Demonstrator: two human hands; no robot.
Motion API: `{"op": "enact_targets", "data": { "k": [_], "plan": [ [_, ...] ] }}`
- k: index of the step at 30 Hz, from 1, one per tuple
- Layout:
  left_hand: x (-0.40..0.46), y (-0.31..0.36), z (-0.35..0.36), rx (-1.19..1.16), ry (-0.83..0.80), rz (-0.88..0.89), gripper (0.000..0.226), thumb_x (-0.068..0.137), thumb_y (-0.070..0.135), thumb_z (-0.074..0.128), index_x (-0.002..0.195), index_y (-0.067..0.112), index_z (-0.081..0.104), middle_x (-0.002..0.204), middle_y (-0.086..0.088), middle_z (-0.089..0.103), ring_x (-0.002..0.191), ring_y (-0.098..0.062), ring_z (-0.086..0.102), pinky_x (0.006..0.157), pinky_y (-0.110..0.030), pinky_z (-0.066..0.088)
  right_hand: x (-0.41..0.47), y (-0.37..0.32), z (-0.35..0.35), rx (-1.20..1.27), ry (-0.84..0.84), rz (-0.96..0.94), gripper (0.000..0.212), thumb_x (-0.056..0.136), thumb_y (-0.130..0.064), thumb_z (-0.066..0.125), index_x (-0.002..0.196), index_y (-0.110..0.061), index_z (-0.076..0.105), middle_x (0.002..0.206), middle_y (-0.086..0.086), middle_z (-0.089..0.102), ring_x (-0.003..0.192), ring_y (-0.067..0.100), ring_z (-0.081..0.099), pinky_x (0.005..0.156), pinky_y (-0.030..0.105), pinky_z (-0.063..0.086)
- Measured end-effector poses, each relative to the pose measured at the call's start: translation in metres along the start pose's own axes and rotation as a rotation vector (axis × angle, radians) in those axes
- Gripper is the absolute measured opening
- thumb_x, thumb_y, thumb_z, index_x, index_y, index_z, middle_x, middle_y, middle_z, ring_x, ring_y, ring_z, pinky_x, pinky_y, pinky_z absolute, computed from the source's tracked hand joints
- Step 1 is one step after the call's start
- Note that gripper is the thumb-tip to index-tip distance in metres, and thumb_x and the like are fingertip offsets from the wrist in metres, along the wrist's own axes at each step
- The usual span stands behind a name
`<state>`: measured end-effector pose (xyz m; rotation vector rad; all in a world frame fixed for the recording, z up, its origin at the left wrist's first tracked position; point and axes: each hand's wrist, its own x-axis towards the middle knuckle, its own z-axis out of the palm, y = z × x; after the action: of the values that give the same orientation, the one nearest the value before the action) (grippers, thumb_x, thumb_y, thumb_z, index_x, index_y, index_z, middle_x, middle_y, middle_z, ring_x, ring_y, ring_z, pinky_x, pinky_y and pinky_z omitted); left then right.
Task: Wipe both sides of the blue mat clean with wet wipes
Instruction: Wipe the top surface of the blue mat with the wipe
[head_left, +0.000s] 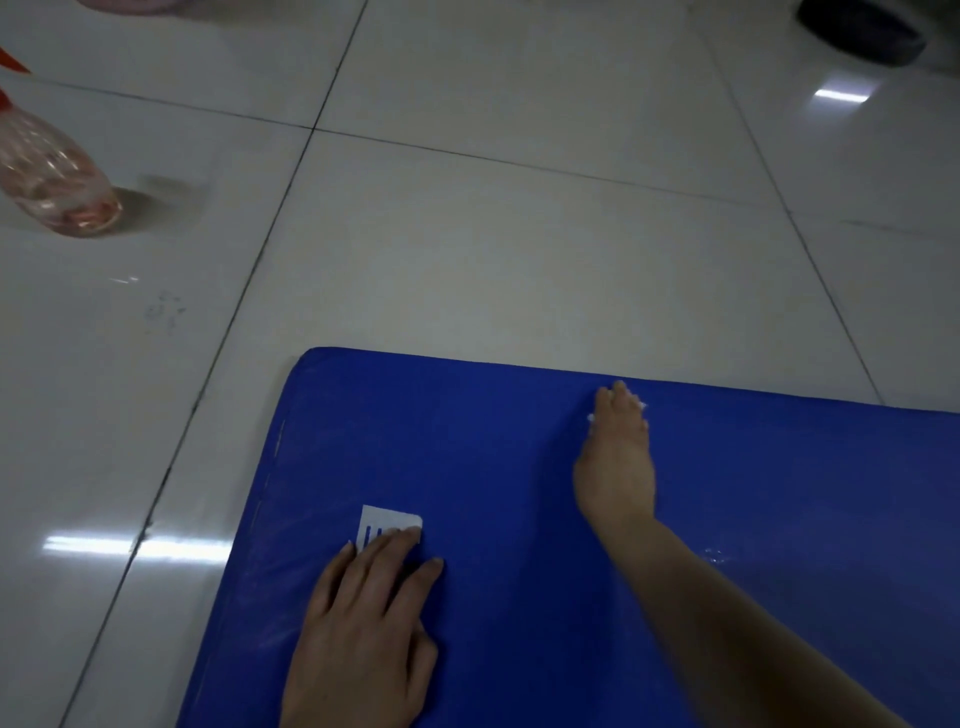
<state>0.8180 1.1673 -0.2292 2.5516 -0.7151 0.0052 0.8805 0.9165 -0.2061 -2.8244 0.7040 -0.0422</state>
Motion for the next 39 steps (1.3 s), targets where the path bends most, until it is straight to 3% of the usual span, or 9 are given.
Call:
{"op": "enact_targets", "data": {
  "k": [3,7,12,16,19,22,25,32,39],
  "plan": [
    [0.0,-0.002,0.001,-0.002,0.001,0.012,0.048,0.067,0.026,0.043,0.105,0.021,0.072,0.126,-0.005,0.062,0.12,-0.02,0.049,0.11,-0.036,0.02,-0.002,-0.061,0.018,0.095,-0.088,-0.272,0.055,0.092,0.001,0.041,0.145,0.0,0.028,0.154,0.019,0.021,0.143,0.035,0.017,0.118,0.039,0.017],
    [0.001,-0.004,0.002,-0.026,0.021,0.045,0.049,0.066,0.026,0.044,0.112,0.025,0.061,0.126,-0.006,0.062,0.12,-0.02,0.049,0.109,-0.036,0.022,0.008,-0.093,0.024,0.027,-0.195,-0.511,0.063,0.098,-0.002,0.037,0.151,-0.007,0.004,0.16,0.007,-0.005,0.147,0.022,-0.005,0.116,0.029,-0.009],
    [0.002,-0.002,0.001,-0.054,0.049,0.021,0.047,0.065,0.026,0.044,0.109,0.026,0.06,0.124,-0.004,0.063,0.118,-0.018,0.05,0.109,-0.036,0.023,0.031,-0.018,-0.005,-0.03,-0.144,-0.28,0.062,0.093,0.004,0.039,0.15,-0.003,0.016,0.159,0.011,0.012,0.145,0.022,0.014,0.119,0.031,0.01],
    [0.002,-0.001,0.001,-0.058,0.054,0.016,0.045,0.066,0.026,0.044,0.109,0.026,0.06,0.125,-0.003,0.063,0.118,-0.018,0.05,0.109,-0.036,0.023,0.031,0.017,-0.016,-0.043,-0.052,-0.063,0.059,0.098,-0.001,0.034,0.151,-0.007,0.01,0.159,0.006,0.009,0.147,0.018,0.008,0.119,0.028,0.004],
    [0.002,-0.002,0.001,-0.048,0.041,0.012,0.046,0.066,0.026,0.044,0.107,0.025,0.064,0.125,-0.004,0.063,0.118,-0.018,0.05,0.11,-0.035,0.021,0.021,-0.024,-0.001,0.03,-0.086,-0.208,0.058,0.095,0.0,0.038,0.149,-0.002,0.018,0.157,0.014,0.016,0.145,0.026,0.014,0.119,0.031,0.012],
    [0.002,-0.002,0.001,-0.046,0.033,0.01,0.047,0.065,0.026,0.043,0.108,0.025,0.062,0.125,-0.005,0.063,0.118,-0.019,0.049,0.11,-0.034,0.02,0.009,-0.065,0.013,0.035,-0.194,-0.482,0.065,0.094,0.006,0.037,0.151,-0.005,0.008,0.16,0.01,0.001,0.147,0.023,0.001,0.117,0.027,-0.006],
    [0.002,-0.002,0.0,-0.046,0.03,0.008,0.047,0.065,0.025,0.043,0.107,0.024,0.065,0.125,-0.005,0.062,0.118,-0.019,0.05,0.11,-0.033,0.02,0.015,-0.051,0.013,-0.029,-0.169,-0.526,0.064,0.096,0.004,0.033,0.151,-0.007,0.002,0.16,0.006,-0.006,0.147,0.019,-0.004,0.114,0.025,-0.011],
    [0.001,-0.001,0.002,-0.019,0.031,-0.002,0.045,0.067,0.027,0.043,0.104,0.022,0.07,0.126,-0.003,0.061,0.117,-0.018,0.05,0.11,-0.035,0.021,0.023,0.039,-0.023,-0.171,-0.084,-0.044,0.06,0.099,-0.004,0.031,0.151,-0.007,0.001,0.16,0.006,-0.002,0.147,0.019,0.0,0.12,0.03,0.002],
    [0.003,-0.001,-0.001,-0.025,0.039,0.011,0.047,0.065,0.027,0.044,0.109,0.025,0.062,0.125,-0.005,0.062,0.117,-0.02,0.049,0.111,-0.033,0.019,-0.008,-0.068,0.025,-0.035,-0.011,-0.533,0.071,0.088,-0.001,0.054,0.148,0.003,0.015,0.157,0.017,0.01,0.146,0.032,0.012,0.117,0.037,0.003]
  ]
}}
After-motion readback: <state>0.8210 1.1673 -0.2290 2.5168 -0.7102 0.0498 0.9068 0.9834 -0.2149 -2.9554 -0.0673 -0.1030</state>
